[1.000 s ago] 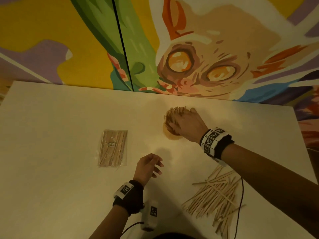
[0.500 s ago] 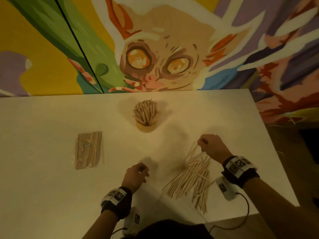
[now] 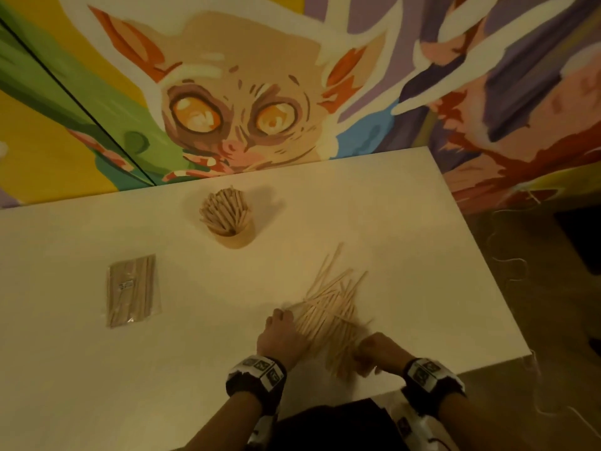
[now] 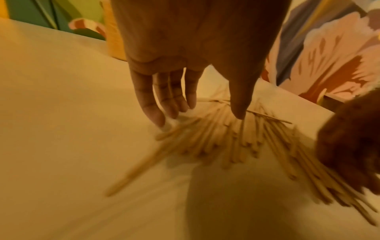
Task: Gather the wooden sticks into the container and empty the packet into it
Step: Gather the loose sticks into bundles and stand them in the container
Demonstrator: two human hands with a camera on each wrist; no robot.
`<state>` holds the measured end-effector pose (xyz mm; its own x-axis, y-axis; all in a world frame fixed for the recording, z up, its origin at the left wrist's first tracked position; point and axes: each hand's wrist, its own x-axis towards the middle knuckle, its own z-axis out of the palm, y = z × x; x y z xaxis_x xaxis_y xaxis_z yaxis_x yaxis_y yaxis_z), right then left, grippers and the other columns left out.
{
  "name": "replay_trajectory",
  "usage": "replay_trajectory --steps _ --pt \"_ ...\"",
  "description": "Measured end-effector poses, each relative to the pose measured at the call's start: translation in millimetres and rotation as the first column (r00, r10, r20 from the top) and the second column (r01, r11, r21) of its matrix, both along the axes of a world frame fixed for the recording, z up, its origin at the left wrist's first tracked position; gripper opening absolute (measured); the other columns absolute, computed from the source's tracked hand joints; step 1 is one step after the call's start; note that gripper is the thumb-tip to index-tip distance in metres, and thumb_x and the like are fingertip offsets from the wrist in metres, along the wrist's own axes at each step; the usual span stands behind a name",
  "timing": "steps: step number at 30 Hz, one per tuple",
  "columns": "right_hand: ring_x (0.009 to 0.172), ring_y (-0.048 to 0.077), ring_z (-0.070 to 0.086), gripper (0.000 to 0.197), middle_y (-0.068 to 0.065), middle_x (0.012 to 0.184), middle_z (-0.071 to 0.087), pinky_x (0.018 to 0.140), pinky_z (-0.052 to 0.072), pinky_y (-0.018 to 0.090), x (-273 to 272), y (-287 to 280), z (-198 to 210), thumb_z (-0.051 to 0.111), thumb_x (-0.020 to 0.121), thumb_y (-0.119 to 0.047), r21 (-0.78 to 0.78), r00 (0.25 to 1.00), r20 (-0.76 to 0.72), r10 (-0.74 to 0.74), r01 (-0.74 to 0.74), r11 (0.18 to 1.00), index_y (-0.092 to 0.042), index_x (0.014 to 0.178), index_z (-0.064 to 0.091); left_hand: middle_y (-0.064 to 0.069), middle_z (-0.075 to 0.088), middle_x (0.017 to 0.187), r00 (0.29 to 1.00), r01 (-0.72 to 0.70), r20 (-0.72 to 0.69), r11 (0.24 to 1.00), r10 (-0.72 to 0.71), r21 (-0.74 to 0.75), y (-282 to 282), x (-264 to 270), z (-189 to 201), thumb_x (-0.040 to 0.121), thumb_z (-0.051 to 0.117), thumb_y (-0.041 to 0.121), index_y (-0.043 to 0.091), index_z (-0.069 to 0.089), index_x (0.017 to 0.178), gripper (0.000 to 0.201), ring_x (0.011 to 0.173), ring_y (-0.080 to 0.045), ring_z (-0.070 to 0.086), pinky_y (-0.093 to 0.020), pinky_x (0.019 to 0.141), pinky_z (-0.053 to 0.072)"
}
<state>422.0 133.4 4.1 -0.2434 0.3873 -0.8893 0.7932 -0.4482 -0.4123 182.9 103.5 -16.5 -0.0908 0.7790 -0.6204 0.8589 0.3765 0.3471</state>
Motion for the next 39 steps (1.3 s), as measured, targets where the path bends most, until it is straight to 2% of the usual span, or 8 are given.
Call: replay_trajectory --steps 4,7,12,15,21,30,36,39 --pt "0.073 0.008 0.07 0.027 0.006 0.089 0.076 0.063 0.051 0.024 -12.8 8.8 -7.3 0.051 0.089 -0.015 -0.006 0.992 -0.096 0.076 -0.077 0.997 -0.005 0.101 0.072 -0.006 0.032 0.14 0.997 0.03 -0.073 0.999 -0.029 0.014 -0.1 40.6 -5.5 0.076 0.06 0.069 0.014 0.028 0.139 0.09 0.124 -0.027 0.038 -0.041 0.09 0.047" --pt "0.073 0.01 0.069 0.028 0.008 0.091 0.075 0.059 0.05 0.022 -10.2 15.0 -9.6 0.047 0.09 -0.011 0.0 0.983 -0.122 0.136 -0.137 0.991 -0.001 0.102 0.07 -0.003 0.034 0.136 0.99 0.002 -0.144 0.999 0.003 0.035 2.5 57.5 -11.9 0.074 0.051 0.079 0.016 0.027 0.14 0.095 0.122 -0.026 0.039 -0.043 0.087 0.048" --pt "0.06 0.009 0.068 0.016 0.0 0.071 0.072 0.052 0.046 0.019 25.5 26.9 -13.3 0.052 0.092 -0.015 0.026 0.991 -0.102 0.088 -0.085 0.996 -0.011 0.087 0.066 -0.005 0.038 0.138 0.986 0.012 -0.165 0.999 -0.005 0.04 10.0 63.5 -9.8 0.094 0.043 0.043 0.014 0.029 0.141 0.057 0.122 -0.027 0.041 -0.043 0.09 0.047" --pt "0.055 0.01 0.067 0.018 0.001 0.064 0.071 0.048 0.044 0.019 55.3 33.3 -19.5 0.053 0.094 -0.015 0.015 0.995 -0.092 0.039 -0.038 0.999 -0.009 0.084 0.066 -0.005 0.04 0.135 0.989 0.034 -0.145 0.999 -0.029 0.038 9.4 62.7 -5.3 0.095 0.043 0.037 0.014 0.033 0.139 0.05 0.12 -0.027 0.043 -0.04 0.087 0.046" --pt "0.052 0.014 0.067 0.018 0.012 0.07 0.071 0.043 0.041 0.019 82.6 41.0 -24.5 0.051 0.096 -0.009 -0.021 0.992 -0.127 -0.021 0.018 1.0 -0.001 0.089 0.066 -0.006 0.041 0.129 0.988 0.066 -0.139 0.997 -0.06 0.035 4.5 63.5 -5.6 0.093 0.046 0.02 0.014 0.039 0.129 0.037 0.115 -0.026 0.044 -0.037 0.084 0.047" --pt "0.048 0.013 0.066 0.017 0.005 0.063 0.072 0.042 0.041 0.019 79.2 45.6 -21.7 0.051 0.095 -0.009 -0.039 0.986 -0.167 0.023 -0.03 0.999 -0.004 0.083 0.063 -0.009 0.042 0.13 0.985 0.067 -0.16 0.998 -0.064 0.014 7.1 70.5 -4.6 0.094 0.044 0.009 0.009 0.038 0.131 0.037 0.117 -0.026 0.044 -0.033 0.083 0.043" --pt "0.049 0.015 0.067 0.019 0.007 0.065 0.072 0.042 0.04 0.019 84.8 45.3 -22.4 0.051 0.095 -0.009 -0.023 0.985 -0.174 0.017 -0.022 1.0 -0.006 0.08 0.063 -0.006 0.048 0.123 0.989 0.071 -0.135 0.996 -0.063 0.057 6.8 57.7 -8.4 0.097 0.044 0.018 0.013 0.044 0.124 0.027 0.108 -0.026 0.052 -0.035 0.079 0.045" --pt "0.049 0.015 0.066 0.019 0.006 0.063 0.072 0.042 0.041 0.02 86.7 44.3 -23.3 0.052 0.094 -0.009 -0.014 0.985 -0.172 0.012 -0.014 1.0 -0.006 0.08 0.064 -0.007 0.049 0.12 0.987 0.071 -0.148 0.996 -0.062 0.058 7.4 56.8 -7.5 0.096 0.044 0.015 0.012 0.043 0.124 0.029 0.105 -0.026 0.052 -0.034 0.077 0.043"
